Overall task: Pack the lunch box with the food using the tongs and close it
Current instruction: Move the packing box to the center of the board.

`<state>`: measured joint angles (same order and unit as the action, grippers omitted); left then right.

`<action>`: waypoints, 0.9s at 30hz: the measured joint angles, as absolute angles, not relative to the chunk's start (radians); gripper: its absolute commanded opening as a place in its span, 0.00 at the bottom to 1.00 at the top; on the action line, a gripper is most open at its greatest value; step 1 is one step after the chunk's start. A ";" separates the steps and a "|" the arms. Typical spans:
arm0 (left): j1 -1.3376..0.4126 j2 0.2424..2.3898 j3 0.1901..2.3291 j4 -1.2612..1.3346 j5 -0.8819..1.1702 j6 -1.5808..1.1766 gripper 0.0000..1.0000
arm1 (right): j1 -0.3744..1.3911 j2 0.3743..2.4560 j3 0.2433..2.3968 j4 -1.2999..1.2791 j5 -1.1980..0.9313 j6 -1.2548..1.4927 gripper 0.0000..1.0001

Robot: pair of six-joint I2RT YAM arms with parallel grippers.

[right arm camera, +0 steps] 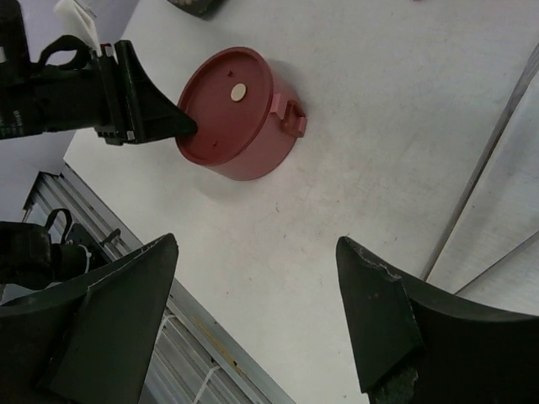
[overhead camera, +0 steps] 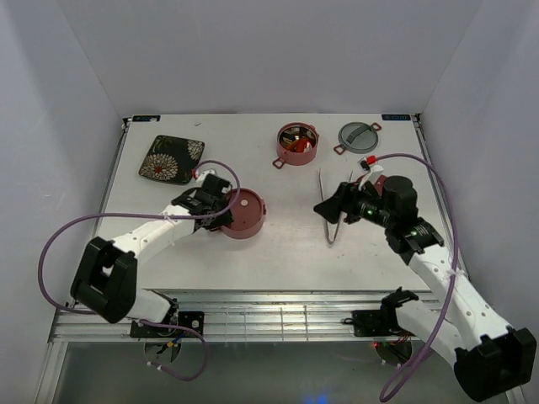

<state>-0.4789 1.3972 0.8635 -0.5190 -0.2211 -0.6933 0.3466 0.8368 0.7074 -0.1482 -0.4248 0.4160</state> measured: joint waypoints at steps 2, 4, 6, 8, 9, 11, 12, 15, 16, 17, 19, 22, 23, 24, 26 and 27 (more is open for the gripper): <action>-0.551 1.419 0.881 -0.518 -0.241 -0.717 0.49 | 0.393 0.895 0.718 -0.152 -0.391 0.414 0.81; -0.614 1.446 0.903 -0.513 -0.258 -0.741 0.51 | 0.442 0.953 0.747 -0.165 -0.358 0.408 0.80; -0.654 1.457 0.915 -0.512 -0.266 -0.760 0.52 | 0.485 1.023 0.791 -0.171 -0.329 0.397 0.79; -0.672 1.452 0.916 -0.524 -0.270 -0.769 0.58 | 0.516 1.090 0.838 -0.178 -0.301 0.381 0.76; -0.673 1.447 0.917 -0.538 -0.276 -0.771 0.60 | 0.527 1.123 0.864 -0.179 -0.287 0.372 0.75; -0.672 1.435 0.925 -0.573 -0.289 -0.771 0.63 | 0.546 1.206 0.930 -0.192 -0.260 0.350 0.75; -0.671 1.430 0.933 -0.586 -0.295 -0.770 0.64 | 0.553 1.240 0.958 -0.195 -0.248 0.341 0.74; -0.669 1.415 0.987 -0.613 -0.327 -0.759 0.66 | 0.576 1.392 1.093 -0.236 -0.217 0.300 0.74; -0.667 1.411 1.010 -0.613 -0.338 -0.756 0.66 | 0.584 1.446 1.138 -0.247 -0.211 0.284 0.74; -0.664 1.410 1.030 -0.610 -0.350 -0.751 0.66 | 0.590 1.501 1.187 -0.265 -0.205 0.271 0.74; -0.654 1.409 1.050 -0.587 -0.363 -0.741 0.65 | 0.601 1.601 1.267 -0.290 -0.196 0.245 0.74; -0.629 1.413 1.039 -0.541 -0.365 -0.728 0.64 | 0.618 1.696 1.317 -0.316 -0.181 0.219 0.73; -0.622 1.415 1.025 -0.519 -0.366 -0.724 0.63 | 0.623 1.716 1.319 -0.320 -0.178 0.213 0.73; -0.615 1.419 1.007 -0.495 -0.365 -0.722 0.63 | 0.628 1.736 1.319 -0.326 -0.177 0.209 0.70; -0.606 1.431 0.957 -0.443 -0.359 -0.718 0.62 | 0.639 1.771 1.318 -0.332 -0.171 0.204 0.69; -0.604 1.444 0.933 -0.420 -0.354 -0.718 0.62 | 0.646 1.787 1.317 -0.333 -0.165 0.204 0.69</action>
